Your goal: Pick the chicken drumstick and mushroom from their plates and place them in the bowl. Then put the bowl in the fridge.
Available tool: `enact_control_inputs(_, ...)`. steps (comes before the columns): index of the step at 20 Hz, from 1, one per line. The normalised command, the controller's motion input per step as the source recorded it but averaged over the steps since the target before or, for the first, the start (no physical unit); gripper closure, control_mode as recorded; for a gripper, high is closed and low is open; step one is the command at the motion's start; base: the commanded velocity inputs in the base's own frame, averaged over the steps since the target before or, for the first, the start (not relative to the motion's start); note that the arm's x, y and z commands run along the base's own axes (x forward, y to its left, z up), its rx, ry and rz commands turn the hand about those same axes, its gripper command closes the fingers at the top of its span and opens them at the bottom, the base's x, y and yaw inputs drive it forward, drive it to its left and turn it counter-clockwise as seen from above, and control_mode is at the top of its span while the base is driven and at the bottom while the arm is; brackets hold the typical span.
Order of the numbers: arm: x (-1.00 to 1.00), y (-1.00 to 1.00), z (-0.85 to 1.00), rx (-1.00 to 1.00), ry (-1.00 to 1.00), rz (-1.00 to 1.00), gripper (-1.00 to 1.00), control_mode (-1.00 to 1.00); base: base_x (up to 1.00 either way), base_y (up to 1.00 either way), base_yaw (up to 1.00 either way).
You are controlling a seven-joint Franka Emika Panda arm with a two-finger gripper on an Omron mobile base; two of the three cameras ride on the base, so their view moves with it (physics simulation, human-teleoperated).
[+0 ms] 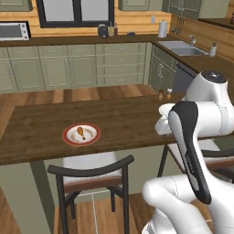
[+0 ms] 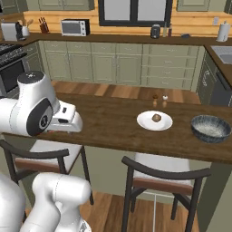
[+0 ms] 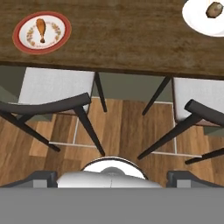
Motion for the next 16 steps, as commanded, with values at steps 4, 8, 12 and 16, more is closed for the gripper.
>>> enact_control_inputs(4, 0.00, 0.00, 0.00, 0.00, 0.00, 0.00, -1.00, 1.00, 0.86, -0.39, 0.00)
enact_control_inputs(8, 0.00, 0.00, 0.00, 0.00, 0.00, 0.00, -1.00, 1.00, 0.77, -0.18, 0.01)
enact_control_inputs(12, 0.00, 0.00, 0.00, 0.00, 0.00, 0.00, -1.00, 1.00, -0.25, 0.62, 0.21)
enact_control_inputs(16, 0.00, 0.00, 0.00, 0.00, 0.00, 0.00, -1.00, 1.00, -0.56, 1.00, 0.04)
